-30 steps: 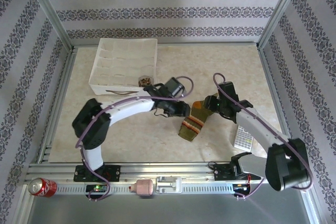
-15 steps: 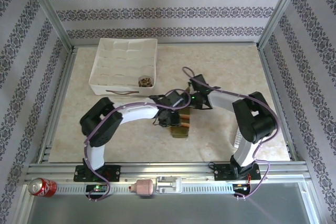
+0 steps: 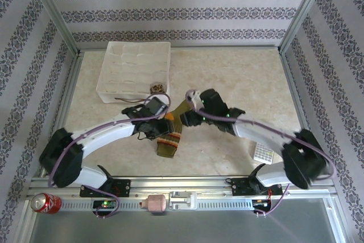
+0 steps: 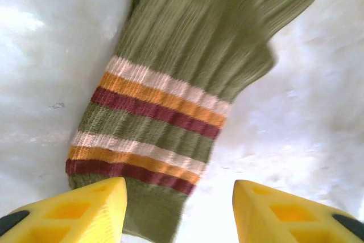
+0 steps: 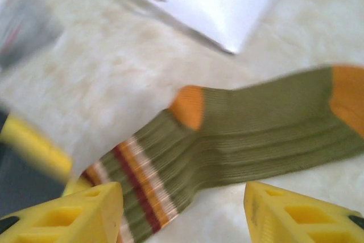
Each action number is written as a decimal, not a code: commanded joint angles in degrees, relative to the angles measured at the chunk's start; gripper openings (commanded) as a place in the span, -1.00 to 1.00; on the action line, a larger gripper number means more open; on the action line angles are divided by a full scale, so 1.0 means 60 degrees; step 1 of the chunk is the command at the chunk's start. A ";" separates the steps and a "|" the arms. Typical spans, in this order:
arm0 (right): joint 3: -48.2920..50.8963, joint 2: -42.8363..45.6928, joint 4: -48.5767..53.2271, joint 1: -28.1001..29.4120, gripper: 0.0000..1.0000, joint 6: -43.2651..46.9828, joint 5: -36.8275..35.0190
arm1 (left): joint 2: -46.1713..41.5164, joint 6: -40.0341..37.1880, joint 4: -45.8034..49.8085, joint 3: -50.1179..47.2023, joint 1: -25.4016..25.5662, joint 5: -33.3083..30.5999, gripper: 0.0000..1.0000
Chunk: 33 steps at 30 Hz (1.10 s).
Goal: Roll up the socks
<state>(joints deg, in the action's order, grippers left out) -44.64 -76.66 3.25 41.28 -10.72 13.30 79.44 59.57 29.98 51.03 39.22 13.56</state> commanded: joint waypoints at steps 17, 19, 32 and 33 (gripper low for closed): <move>0.1391 -0.1604 -0.1473 0.4797 0.49 0.8726 -0.4136 | -0.5967 0.4292 -0.1247 -0.4942 -0.3440 0.3468 -0.02; 0.1115 -0.2123 -0.1790 0.4857 0.47 0.8741 -0.4473 | -0.6421 0.4473 -0.1135 -0.5181 -0.3453 0.3453 -0.02; 0.0083 -0.2916 -0.1742 0.4887 0.15 0.8523 -0.4369 | -0.6063 0.3935 -0.0929 -0.4944 -0.3454 0.3511 -0.04; 0.0006 -0.2858 -0.1647 0.4873 0.11 0.8478 -0.4356 | -0.5955 0.3825 -0.0872 -0.4830 -0.3454 0.3511 -0.04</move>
<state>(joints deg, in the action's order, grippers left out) -41.67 -90.59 5.48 71.50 40.88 -8.51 42.81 84.03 22.92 19.79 19.35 33.93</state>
